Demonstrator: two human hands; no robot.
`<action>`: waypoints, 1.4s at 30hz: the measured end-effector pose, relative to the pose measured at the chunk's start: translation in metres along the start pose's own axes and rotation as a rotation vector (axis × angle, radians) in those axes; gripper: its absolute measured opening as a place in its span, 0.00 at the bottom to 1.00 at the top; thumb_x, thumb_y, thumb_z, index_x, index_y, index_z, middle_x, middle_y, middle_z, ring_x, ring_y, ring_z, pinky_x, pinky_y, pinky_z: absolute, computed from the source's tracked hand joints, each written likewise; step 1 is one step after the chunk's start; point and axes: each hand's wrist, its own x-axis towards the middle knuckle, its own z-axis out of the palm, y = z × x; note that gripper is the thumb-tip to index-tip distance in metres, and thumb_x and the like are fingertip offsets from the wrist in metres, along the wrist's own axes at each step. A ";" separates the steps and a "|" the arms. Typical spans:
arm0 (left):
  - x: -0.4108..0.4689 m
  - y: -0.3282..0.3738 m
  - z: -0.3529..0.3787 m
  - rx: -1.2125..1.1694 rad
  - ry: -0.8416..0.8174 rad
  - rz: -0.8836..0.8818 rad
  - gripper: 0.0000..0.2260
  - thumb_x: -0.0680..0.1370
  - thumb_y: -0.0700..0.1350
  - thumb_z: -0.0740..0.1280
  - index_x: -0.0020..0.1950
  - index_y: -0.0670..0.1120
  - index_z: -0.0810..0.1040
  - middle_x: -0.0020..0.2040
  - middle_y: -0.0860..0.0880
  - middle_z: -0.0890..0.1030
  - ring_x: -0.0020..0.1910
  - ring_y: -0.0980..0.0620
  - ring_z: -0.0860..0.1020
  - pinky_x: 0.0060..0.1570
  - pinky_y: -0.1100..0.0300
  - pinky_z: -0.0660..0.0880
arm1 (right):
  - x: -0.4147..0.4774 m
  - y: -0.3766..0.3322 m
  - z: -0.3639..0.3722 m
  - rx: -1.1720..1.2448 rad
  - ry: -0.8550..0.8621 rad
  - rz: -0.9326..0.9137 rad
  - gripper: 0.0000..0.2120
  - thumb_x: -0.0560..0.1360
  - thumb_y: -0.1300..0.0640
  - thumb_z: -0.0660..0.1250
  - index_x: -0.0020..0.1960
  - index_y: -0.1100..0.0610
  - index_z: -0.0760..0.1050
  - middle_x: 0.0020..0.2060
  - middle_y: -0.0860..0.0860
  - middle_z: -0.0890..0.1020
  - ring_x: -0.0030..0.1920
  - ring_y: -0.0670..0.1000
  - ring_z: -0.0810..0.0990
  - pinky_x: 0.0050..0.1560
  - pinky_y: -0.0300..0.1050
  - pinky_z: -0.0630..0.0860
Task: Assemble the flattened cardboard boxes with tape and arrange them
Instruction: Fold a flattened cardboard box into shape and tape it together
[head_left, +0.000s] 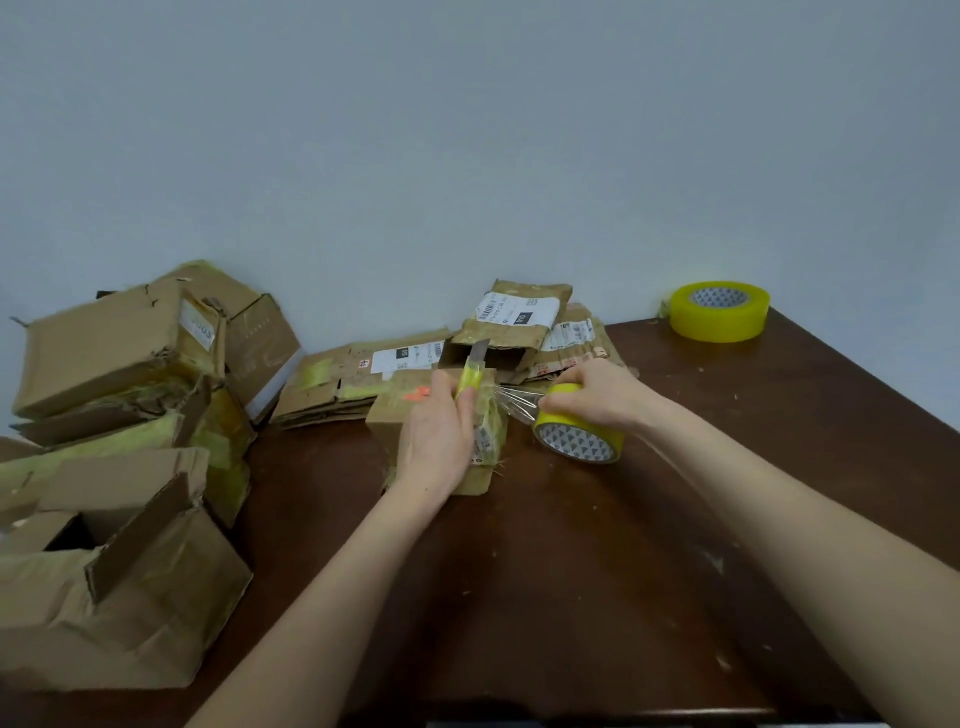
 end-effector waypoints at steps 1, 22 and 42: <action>-0.001 0.000 -0.001 -0.001 -0.005 -0.002 0.10 0.83 0.50 0.52 0.53 0.44 0.66 0.34 0.51 0.73 0.33 0.52 0.71 0.35 0.53 0.68 | -0.001 -0.002 -0.001 -0.039 -0.009 0.003 0.15 0.71 0.42 0.67 0.50 0.51 0.81 0.49 0.51 0.82 0.53 0.53 0.79 0.54 0.51 0.78; -0.006 0.018 0.005 0.148 -0.091 0.145 0.11 0.81 0.49 0.59 0.48 0.43 0.74 0.51 0.48 0.68 0.46 0.46 0.72 0.55 0.45 0.71 | -0.016 -0.012 0.002 -0.027 0.227 0.142 0.10 0.78 0.47 0.62 0.54 0.41 0.81 0.66 0.50 0.76 0.58 0.55 0.78 0.44 0.42 0.69; 0.000 0.031 0.015 0.569 -0.218 0.132 0.13 0.82 0.48 0.56 0.57 0.43 0.75 0.64 0.43 0.63 0.64 0.41 0.63 0.66 0.38 0.63 | -0.014 -0.019 0.014 -0.064 0.269 0.109 0.11 0.76 0.53 0.62 0.44 0.43 0.83 0.44 0.48 0.83 0.46 0.54 0.80 0.40 0.43 0.74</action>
